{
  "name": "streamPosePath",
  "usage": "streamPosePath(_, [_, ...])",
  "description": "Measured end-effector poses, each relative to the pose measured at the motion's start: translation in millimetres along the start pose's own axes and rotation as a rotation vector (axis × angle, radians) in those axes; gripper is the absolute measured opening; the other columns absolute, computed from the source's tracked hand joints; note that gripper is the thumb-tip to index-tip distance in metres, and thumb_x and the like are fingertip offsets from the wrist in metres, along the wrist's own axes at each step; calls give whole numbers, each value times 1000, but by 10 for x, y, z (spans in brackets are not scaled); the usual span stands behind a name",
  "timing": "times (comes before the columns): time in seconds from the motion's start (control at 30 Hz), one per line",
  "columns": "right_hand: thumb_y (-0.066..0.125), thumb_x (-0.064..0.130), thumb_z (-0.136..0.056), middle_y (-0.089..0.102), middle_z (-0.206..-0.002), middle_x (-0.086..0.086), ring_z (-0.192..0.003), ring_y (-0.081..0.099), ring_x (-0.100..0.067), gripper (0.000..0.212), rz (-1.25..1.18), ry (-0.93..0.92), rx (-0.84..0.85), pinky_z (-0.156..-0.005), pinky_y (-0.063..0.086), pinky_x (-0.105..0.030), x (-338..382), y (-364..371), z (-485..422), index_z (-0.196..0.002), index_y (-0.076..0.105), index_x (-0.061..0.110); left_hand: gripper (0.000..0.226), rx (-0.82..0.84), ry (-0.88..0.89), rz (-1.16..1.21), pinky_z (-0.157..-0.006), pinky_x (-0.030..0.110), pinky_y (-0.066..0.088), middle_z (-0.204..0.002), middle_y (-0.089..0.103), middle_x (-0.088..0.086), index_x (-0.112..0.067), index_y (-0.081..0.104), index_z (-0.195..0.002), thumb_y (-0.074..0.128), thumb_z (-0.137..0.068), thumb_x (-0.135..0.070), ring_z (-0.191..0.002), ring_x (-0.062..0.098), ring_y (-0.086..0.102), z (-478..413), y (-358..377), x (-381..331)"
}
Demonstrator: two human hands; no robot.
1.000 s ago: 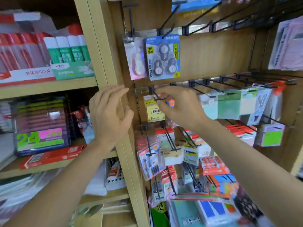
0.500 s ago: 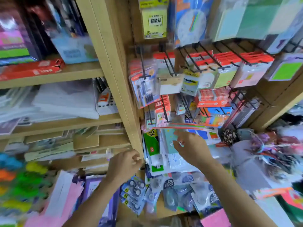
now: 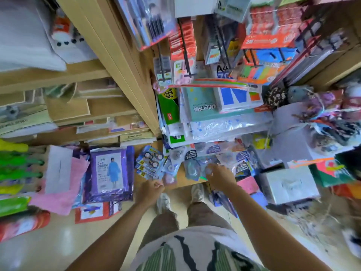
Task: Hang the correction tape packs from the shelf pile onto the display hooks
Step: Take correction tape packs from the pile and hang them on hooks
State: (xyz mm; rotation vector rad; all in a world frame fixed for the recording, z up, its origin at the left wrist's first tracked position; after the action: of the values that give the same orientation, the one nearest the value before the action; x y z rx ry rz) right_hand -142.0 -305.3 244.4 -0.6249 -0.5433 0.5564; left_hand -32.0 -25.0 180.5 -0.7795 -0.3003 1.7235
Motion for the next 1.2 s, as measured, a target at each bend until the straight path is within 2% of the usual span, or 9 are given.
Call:
streamPosePath(0.2, [52,31,-93,65,-119,-16,-110,61,-37,34,-21,91,110,-90,48,-39,-457,474,-224,-125,59,23,16,110,-91,82,-81,31,52,-99,78,2,-26,79,-91,69,-80,-31,-99,24,71,-111,438,122])
streamPosePath(0.3, [48,39,-96,68,-111,-17,-105,63,-38,31,-63,121,110,-84,48,-39,-674,649,-428,-115,62,17,13,121,-127,168,-80,38,54,-87,77,-1,-42,73,-69,63,-65,-36,-91,25,72,-327,700,265])
streamPosePath(0.4, [53,43,-91,69,-99,-17,-95,65,-38,32,-145,190,110,-78,52,-40,-981,897,-715,-99,61,13,13,169,-152,238,-83,42,58,-76,75,-6,-42,72,-71,61,-63,-43,-85,24,73,-619,1100,357])
streamPosePath(0.53, [52,49,-85,67,-88,-11,-78,62,-33,34,-227,253,161,-69,52,-37,-1355,1347,-1141,-95,57,17,16,226,-117,192,-78,28,50,-95,76,-1,-33,68,-75,59,-70,-46,-88,22,73,-890,1407,49])
streamPosePath(0.63, [53,61,-82,67,-85,-3,-78,62,-29,41,-331,261,159,-68,52,-37,-1588,1754,-1446,-95,56,23,39,240,-75,108,-81,28,45,-108,71,-4,-22,68,-114,65,-86,-50,-98,17,65,-1196,1692,-132])
streamPosePath(0.73, [62,51,-84,64,-82,3,-82,61,-27,29,-489,309,111,-69,47,-35,-1683,2038,-1603,-94,57,24,54,179,-122,227,-84,28,44,-115,63,-2,-15,53,-134,70,-91,-43,-100,17,60,-1550,1947,-219])
streamPosePath(0.93, [71,33,-88,51,-66,14,-61,48,-3,23,-756,318,-16,-56,36,-21,-1662,2281,-1571,-79,50,31,98,88,-221,479,-93,46,57,-130,62,-5,-39,45,-135,83,-51,-73,-112,21,64,-2198,2419,-269])
streamPosePath(1.07, [75,26,-81,56,-67,27,-67,50,2,23,-909,268,-54,-71,40,-19,-1636,2391,-1505,-98,61,31,73,41,-136,439,-70,20,51,-108,70,-4,-25,58,-130,88,-68,-47,-92,15,68,-2227,2415,-350])
streamPosePath(1.2, [72,14,-80,59,-82,19,-69,52,1,37,-938,281,-146,-65,39,-11,-1599,2435,-1458,-114,63,25,55,63,-214,372,-73,32,55,-93,72,-2,-17,69,-106,88,-65,-49,-83,17,68,-2225,2300,-117])
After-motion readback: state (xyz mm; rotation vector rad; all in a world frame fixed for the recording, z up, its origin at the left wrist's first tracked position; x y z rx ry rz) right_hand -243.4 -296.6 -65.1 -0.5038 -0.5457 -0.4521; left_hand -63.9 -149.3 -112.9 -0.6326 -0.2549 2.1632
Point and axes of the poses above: each hand's wrist, its own z-axis away from the middle knuckle, its own y-axis out of the palm, x = y × z, the point moved 6 cm from there along -z, towards the middle knuckle
